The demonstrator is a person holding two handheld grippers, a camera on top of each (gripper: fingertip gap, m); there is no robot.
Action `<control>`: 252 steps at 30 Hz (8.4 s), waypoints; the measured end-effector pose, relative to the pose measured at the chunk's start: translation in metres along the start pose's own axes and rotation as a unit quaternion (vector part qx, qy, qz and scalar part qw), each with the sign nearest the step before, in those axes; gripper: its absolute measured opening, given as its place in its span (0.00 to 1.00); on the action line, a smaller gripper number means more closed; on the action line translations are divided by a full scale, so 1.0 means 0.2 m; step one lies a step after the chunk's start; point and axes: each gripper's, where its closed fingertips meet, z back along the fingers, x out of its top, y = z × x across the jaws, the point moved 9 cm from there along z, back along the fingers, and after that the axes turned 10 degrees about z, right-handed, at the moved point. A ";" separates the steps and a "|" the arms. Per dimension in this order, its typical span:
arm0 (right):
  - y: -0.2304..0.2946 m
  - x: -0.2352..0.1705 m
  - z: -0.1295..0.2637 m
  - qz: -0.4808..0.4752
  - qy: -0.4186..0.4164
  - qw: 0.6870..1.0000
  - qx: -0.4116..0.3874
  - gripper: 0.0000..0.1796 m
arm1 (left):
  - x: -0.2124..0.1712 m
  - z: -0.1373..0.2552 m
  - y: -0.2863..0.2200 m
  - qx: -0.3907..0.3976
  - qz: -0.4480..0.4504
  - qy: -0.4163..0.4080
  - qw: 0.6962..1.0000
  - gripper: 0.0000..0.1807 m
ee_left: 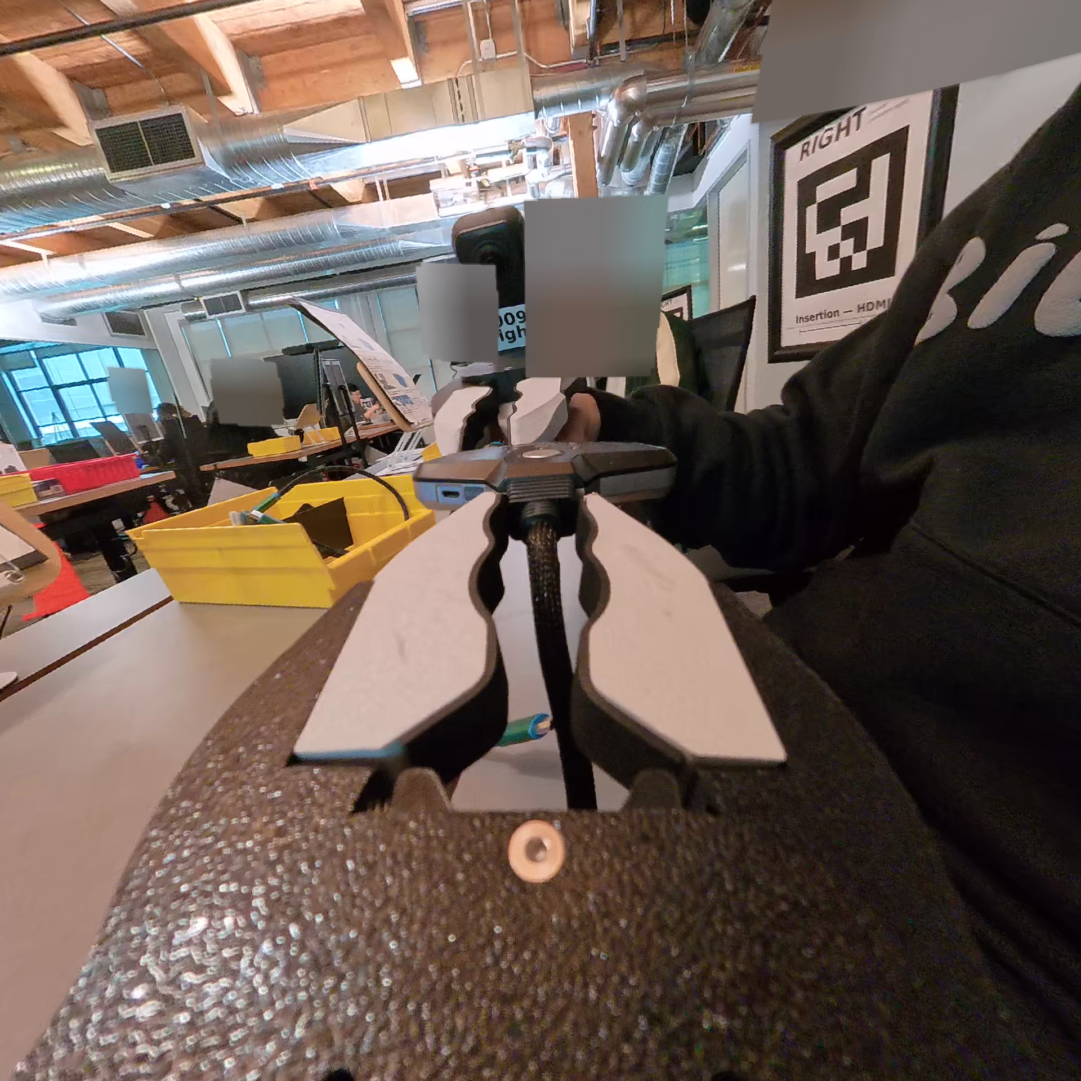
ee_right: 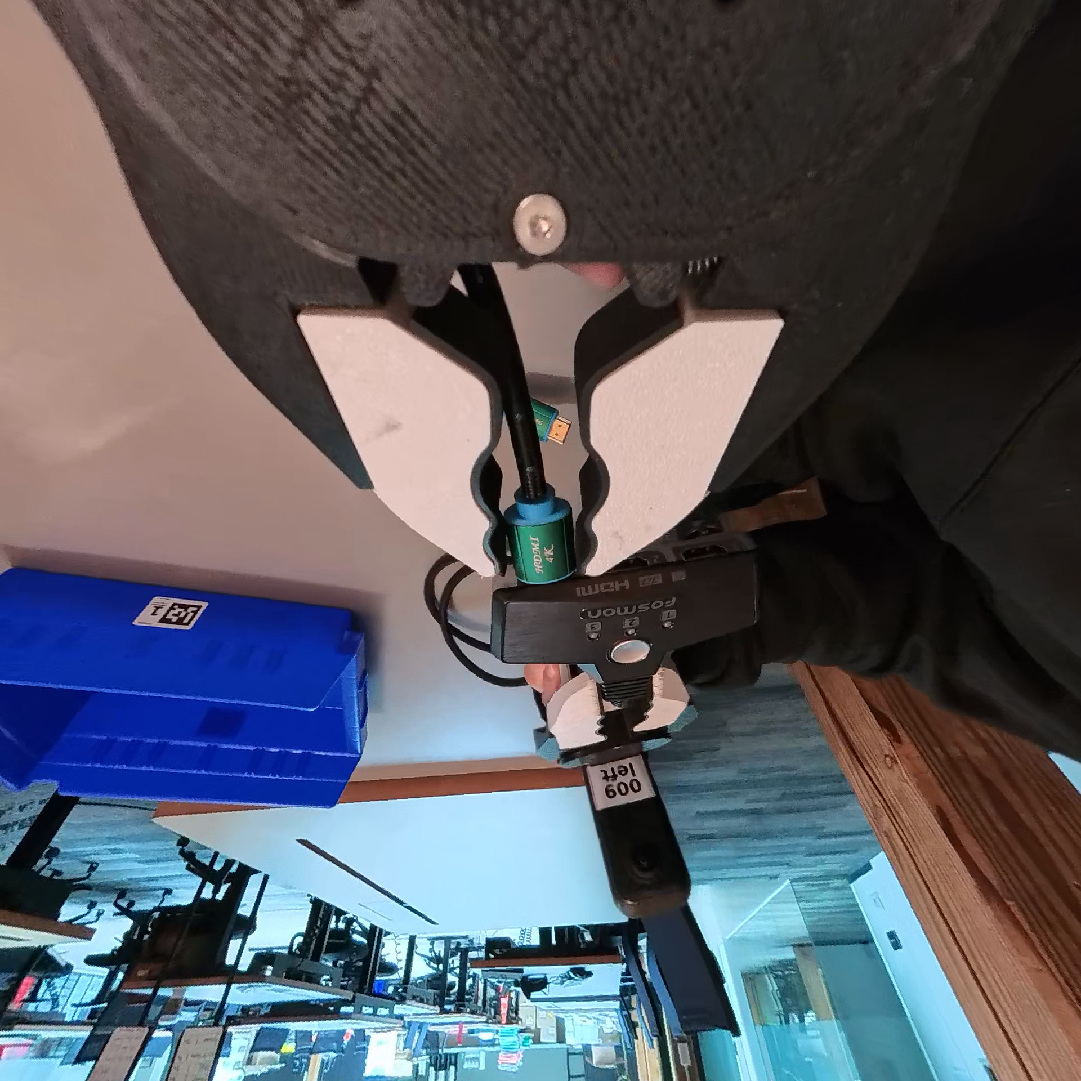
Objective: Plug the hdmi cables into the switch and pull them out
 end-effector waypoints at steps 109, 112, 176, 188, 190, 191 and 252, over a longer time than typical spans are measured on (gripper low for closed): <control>-0.10 -0.05 0.05 -0.456 -0.001 0.868 0.194 0.38 | 0.04 -0.16 0.06 0.063 -0.131 0.033 0.989 0.12; -0.01 0.00 -0.03 -0.441 -0.015 0.867 0.231 0.32 | 0.05 -0.18 0.03 0.066 -0.168 0.058 0.982 0.12; -1.80 -0.13 1.15 0.125 0.566 0.752 -0.313 0.13 | -0.21 -0.18 0.28 0.122 0.157 0.028 0.980 0.34; -1.79 -0.57 0.82 0.222 0.716 0.658 -0.074 0.19 | -0.20 -0.16 0.28 0.112 0.168 0.013 0.979 0.33; -1.79 -0.57 0.80 0.184 0.708 0.678 -0.069 0.20 | -0.20 -0.16 0.28 0.110 0.170 0.013 0.979 0.33; -1.79 -0.56 0.79 0.171 0.702 0.688 -0.070 0.20 | -0.20 -0.16 0.28 0.108 0.169 0.012 0.980 0.33; -0.39 -0.70 0.85 -0.186 0.216 0.782 -0.555 0.04 | -0.42 -0.90 0.69 0.512 0.042 0.197 0.835 0.05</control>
